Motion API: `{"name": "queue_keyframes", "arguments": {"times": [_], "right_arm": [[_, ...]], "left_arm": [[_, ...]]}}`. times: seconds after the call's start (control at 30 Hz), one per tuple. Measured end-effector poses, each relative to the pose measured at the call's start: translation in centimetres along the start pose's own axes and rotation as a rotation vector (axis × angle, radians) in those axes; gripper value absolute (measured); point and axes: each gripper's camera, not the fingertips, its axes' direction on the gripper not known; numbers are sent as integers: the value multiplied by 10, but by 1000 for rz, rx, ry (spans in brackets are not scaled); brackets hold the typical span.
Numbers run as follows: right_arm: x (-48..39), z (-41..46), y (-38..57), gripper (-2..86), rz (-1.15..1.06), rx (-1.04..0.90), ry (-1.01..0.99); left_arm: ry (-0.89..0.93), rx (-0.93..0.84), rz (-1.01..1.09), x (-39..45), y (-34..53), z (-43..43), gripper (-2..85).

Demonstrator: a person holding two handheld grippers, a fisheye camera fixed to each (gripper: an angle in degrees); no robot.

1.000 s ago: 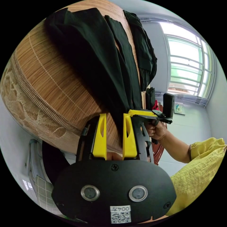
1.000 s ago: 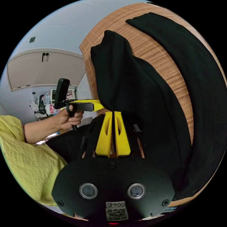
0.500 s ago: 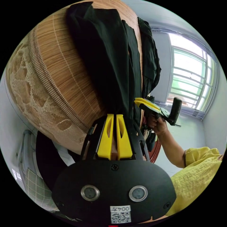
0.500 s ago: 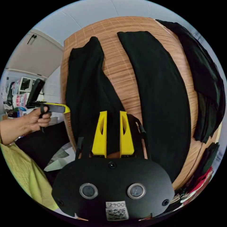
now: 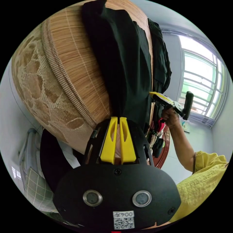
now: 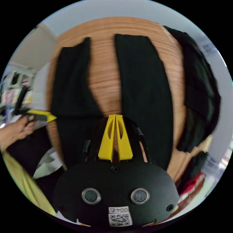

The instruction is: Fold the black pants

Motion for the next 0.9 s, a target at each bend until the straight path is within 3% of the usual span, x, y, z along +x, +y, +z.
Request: {"name": "queue_keyframes", "arguments": {"times": [0.03, 0.07, 0.13, 0.2, 0.27, 0.37, 0.6, 0.7, 0.9], "right_arm": [[7, 11, -2, -5, 58, -38, 163], [17, 24, -4, -3, 91, -83, 157], [36, 27, -3, 0, 192, -75, 21], [41, 6, 2, 10, 204, 78, -114], [29, -15, 5, 63, 83, 185, -293], [6, -6, -8, 104, -80, 66, -274], [-7, 6, -38, 13, -214, -53, -166], [2, 22, -39, 15, -105, -68, -168], [45, 20, -23, 60, 250, -41, -508]], "left_arm": [[-29, -7, -11, -4, -1, 0, 17], [-10, -6, -22, -9, -2, 0, 17], [8, -7, -49, -15, -3, 0, 17], [0, -7, -39, -14, -5, 0, 18], [8, -13, -42, -18, -9, 1, 18], [26, -21, -52, -25, -14, 2, 18], [0, -11, -38, -28, -23, 5, 16], [-3, -12, -50, -30, -30, 10, 17], [54, -23, -64, -35, -37, 13, 19]]}}
